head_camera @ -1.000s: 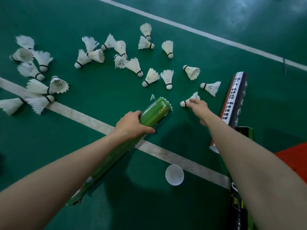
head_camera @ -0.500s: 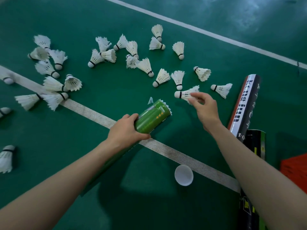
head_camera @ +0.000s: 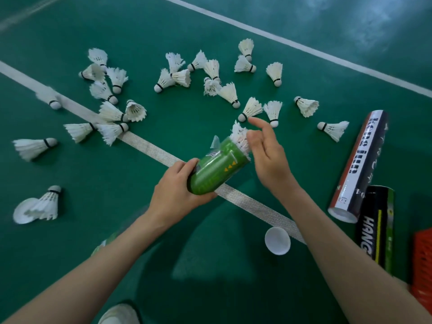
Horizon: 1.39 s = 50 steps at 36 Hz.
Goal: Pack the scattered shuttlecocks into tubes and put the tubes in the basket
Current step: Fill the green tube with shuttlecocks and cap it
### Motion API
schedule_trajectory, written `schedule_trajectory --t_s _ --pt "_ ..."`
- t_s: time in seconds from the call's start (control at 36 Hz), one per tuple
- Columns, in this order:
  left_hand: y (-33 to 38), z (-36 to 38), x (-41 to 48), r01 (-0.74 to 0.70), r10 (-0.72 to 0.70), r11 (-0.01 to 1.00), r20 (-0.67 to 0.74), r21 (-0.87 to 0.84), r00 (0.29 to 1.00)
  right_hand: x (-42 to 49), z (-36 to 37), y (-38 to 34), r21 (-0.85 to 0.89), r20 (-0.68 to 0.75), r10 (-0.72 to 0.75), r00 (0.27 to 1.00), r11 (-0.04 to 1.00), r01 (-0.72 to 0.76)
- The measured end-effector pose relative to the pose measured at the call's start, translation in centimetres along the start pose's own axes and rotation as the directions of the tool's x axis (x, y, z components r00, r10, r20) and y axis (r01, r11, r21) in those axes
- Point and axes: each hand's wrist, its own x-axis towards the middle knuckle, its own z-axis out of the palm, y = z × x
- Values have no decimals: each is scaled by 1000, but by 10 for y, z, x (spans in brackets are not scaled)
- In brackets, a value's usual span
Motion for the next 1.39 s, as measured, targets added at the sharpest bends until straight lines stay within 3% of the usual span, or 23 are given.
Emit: schedule_trajectory --t_s 0.17,0.33,0.5,0.61,0.69,0.89,0.97,1.19,1.39 --pt "-4 -6 7 29 -30 999 -67 -15 997 -1 15 -7 -203 62 -71 996 976 82" --pt "-4 -5 18 -6 9 999 -64 53 998 11 21 -5 -193 180 -19 983 980 55" --pt "-3 -1 36 48 -50 996 17 77 999 28 19 -5 -110 267 110 958 990 -83" --pt "-6 5 59 80 -92 988 83 133 992 36 15 15 -43 89 170 982 985 -166" --pt "-6 7 82 107 -127 981 120 160 985 56 6 41 -91 -2 236 972 968 -235" --pt "2 16 131 102 -149 969 201 227 968 129 -19 81 -449 45 445 894 809 -380" --pt "-2 19 143 113 -164 967 217 227 962 159 -18 90 -459 -7 505 863 766 -451" --pt "-21 7 157 166 -208 965 207 204 956 203 -1 102 -447 5 519 855 766 -462" --pt "-39 6 148 184 -222 964 197 194 955 204 10 118 -515 -32 565 825 698 -498"
